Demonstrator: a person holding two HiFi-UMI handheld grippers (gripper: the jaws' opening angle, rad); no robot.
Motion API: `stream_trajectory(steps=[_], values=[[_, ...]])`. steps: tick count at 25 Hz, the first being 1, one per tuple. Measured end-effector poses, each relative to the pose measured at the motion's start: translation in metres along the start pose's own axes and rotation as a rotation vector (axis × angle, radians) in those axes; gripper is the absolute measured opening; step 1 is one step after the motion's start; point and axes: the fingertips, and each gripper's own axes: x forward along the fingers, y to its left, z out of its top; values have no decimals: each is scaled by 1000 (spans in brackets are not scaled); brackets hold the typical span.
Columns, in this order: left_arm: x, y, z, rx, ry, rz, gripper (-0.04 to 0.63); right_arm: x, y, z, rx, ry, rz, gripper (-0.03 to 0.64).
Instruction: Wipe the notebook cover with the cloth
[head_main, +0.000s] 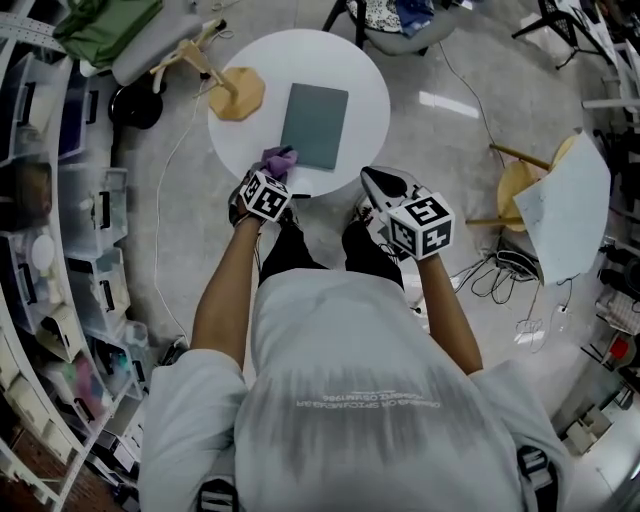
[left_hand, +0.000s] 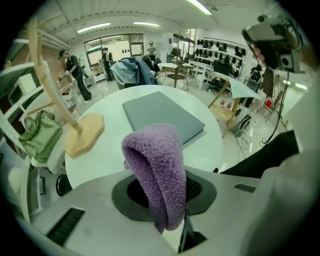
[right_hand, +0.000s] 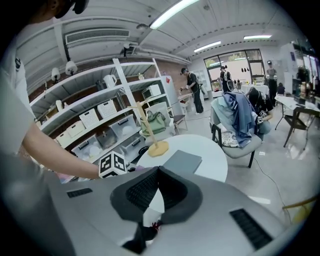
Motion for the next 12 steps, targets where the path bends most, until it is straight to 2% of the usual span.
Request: stream_trajectory(steps=[2,5,9,12], values=[[-12,1,8,-83,-42,-24,80,-7,-8,11,-2,-29,-23,2],[-44,2,41,-158,-176,-39,80,-21,-25,33,-30,-77,-67,2],[-94,10,102,-182,-395,-20,80,-38,-55,77,-72,-150,-151,2],[-142,27,150,-149,-538,46,80,-53,-68,119,-128,-220,-192,2]])
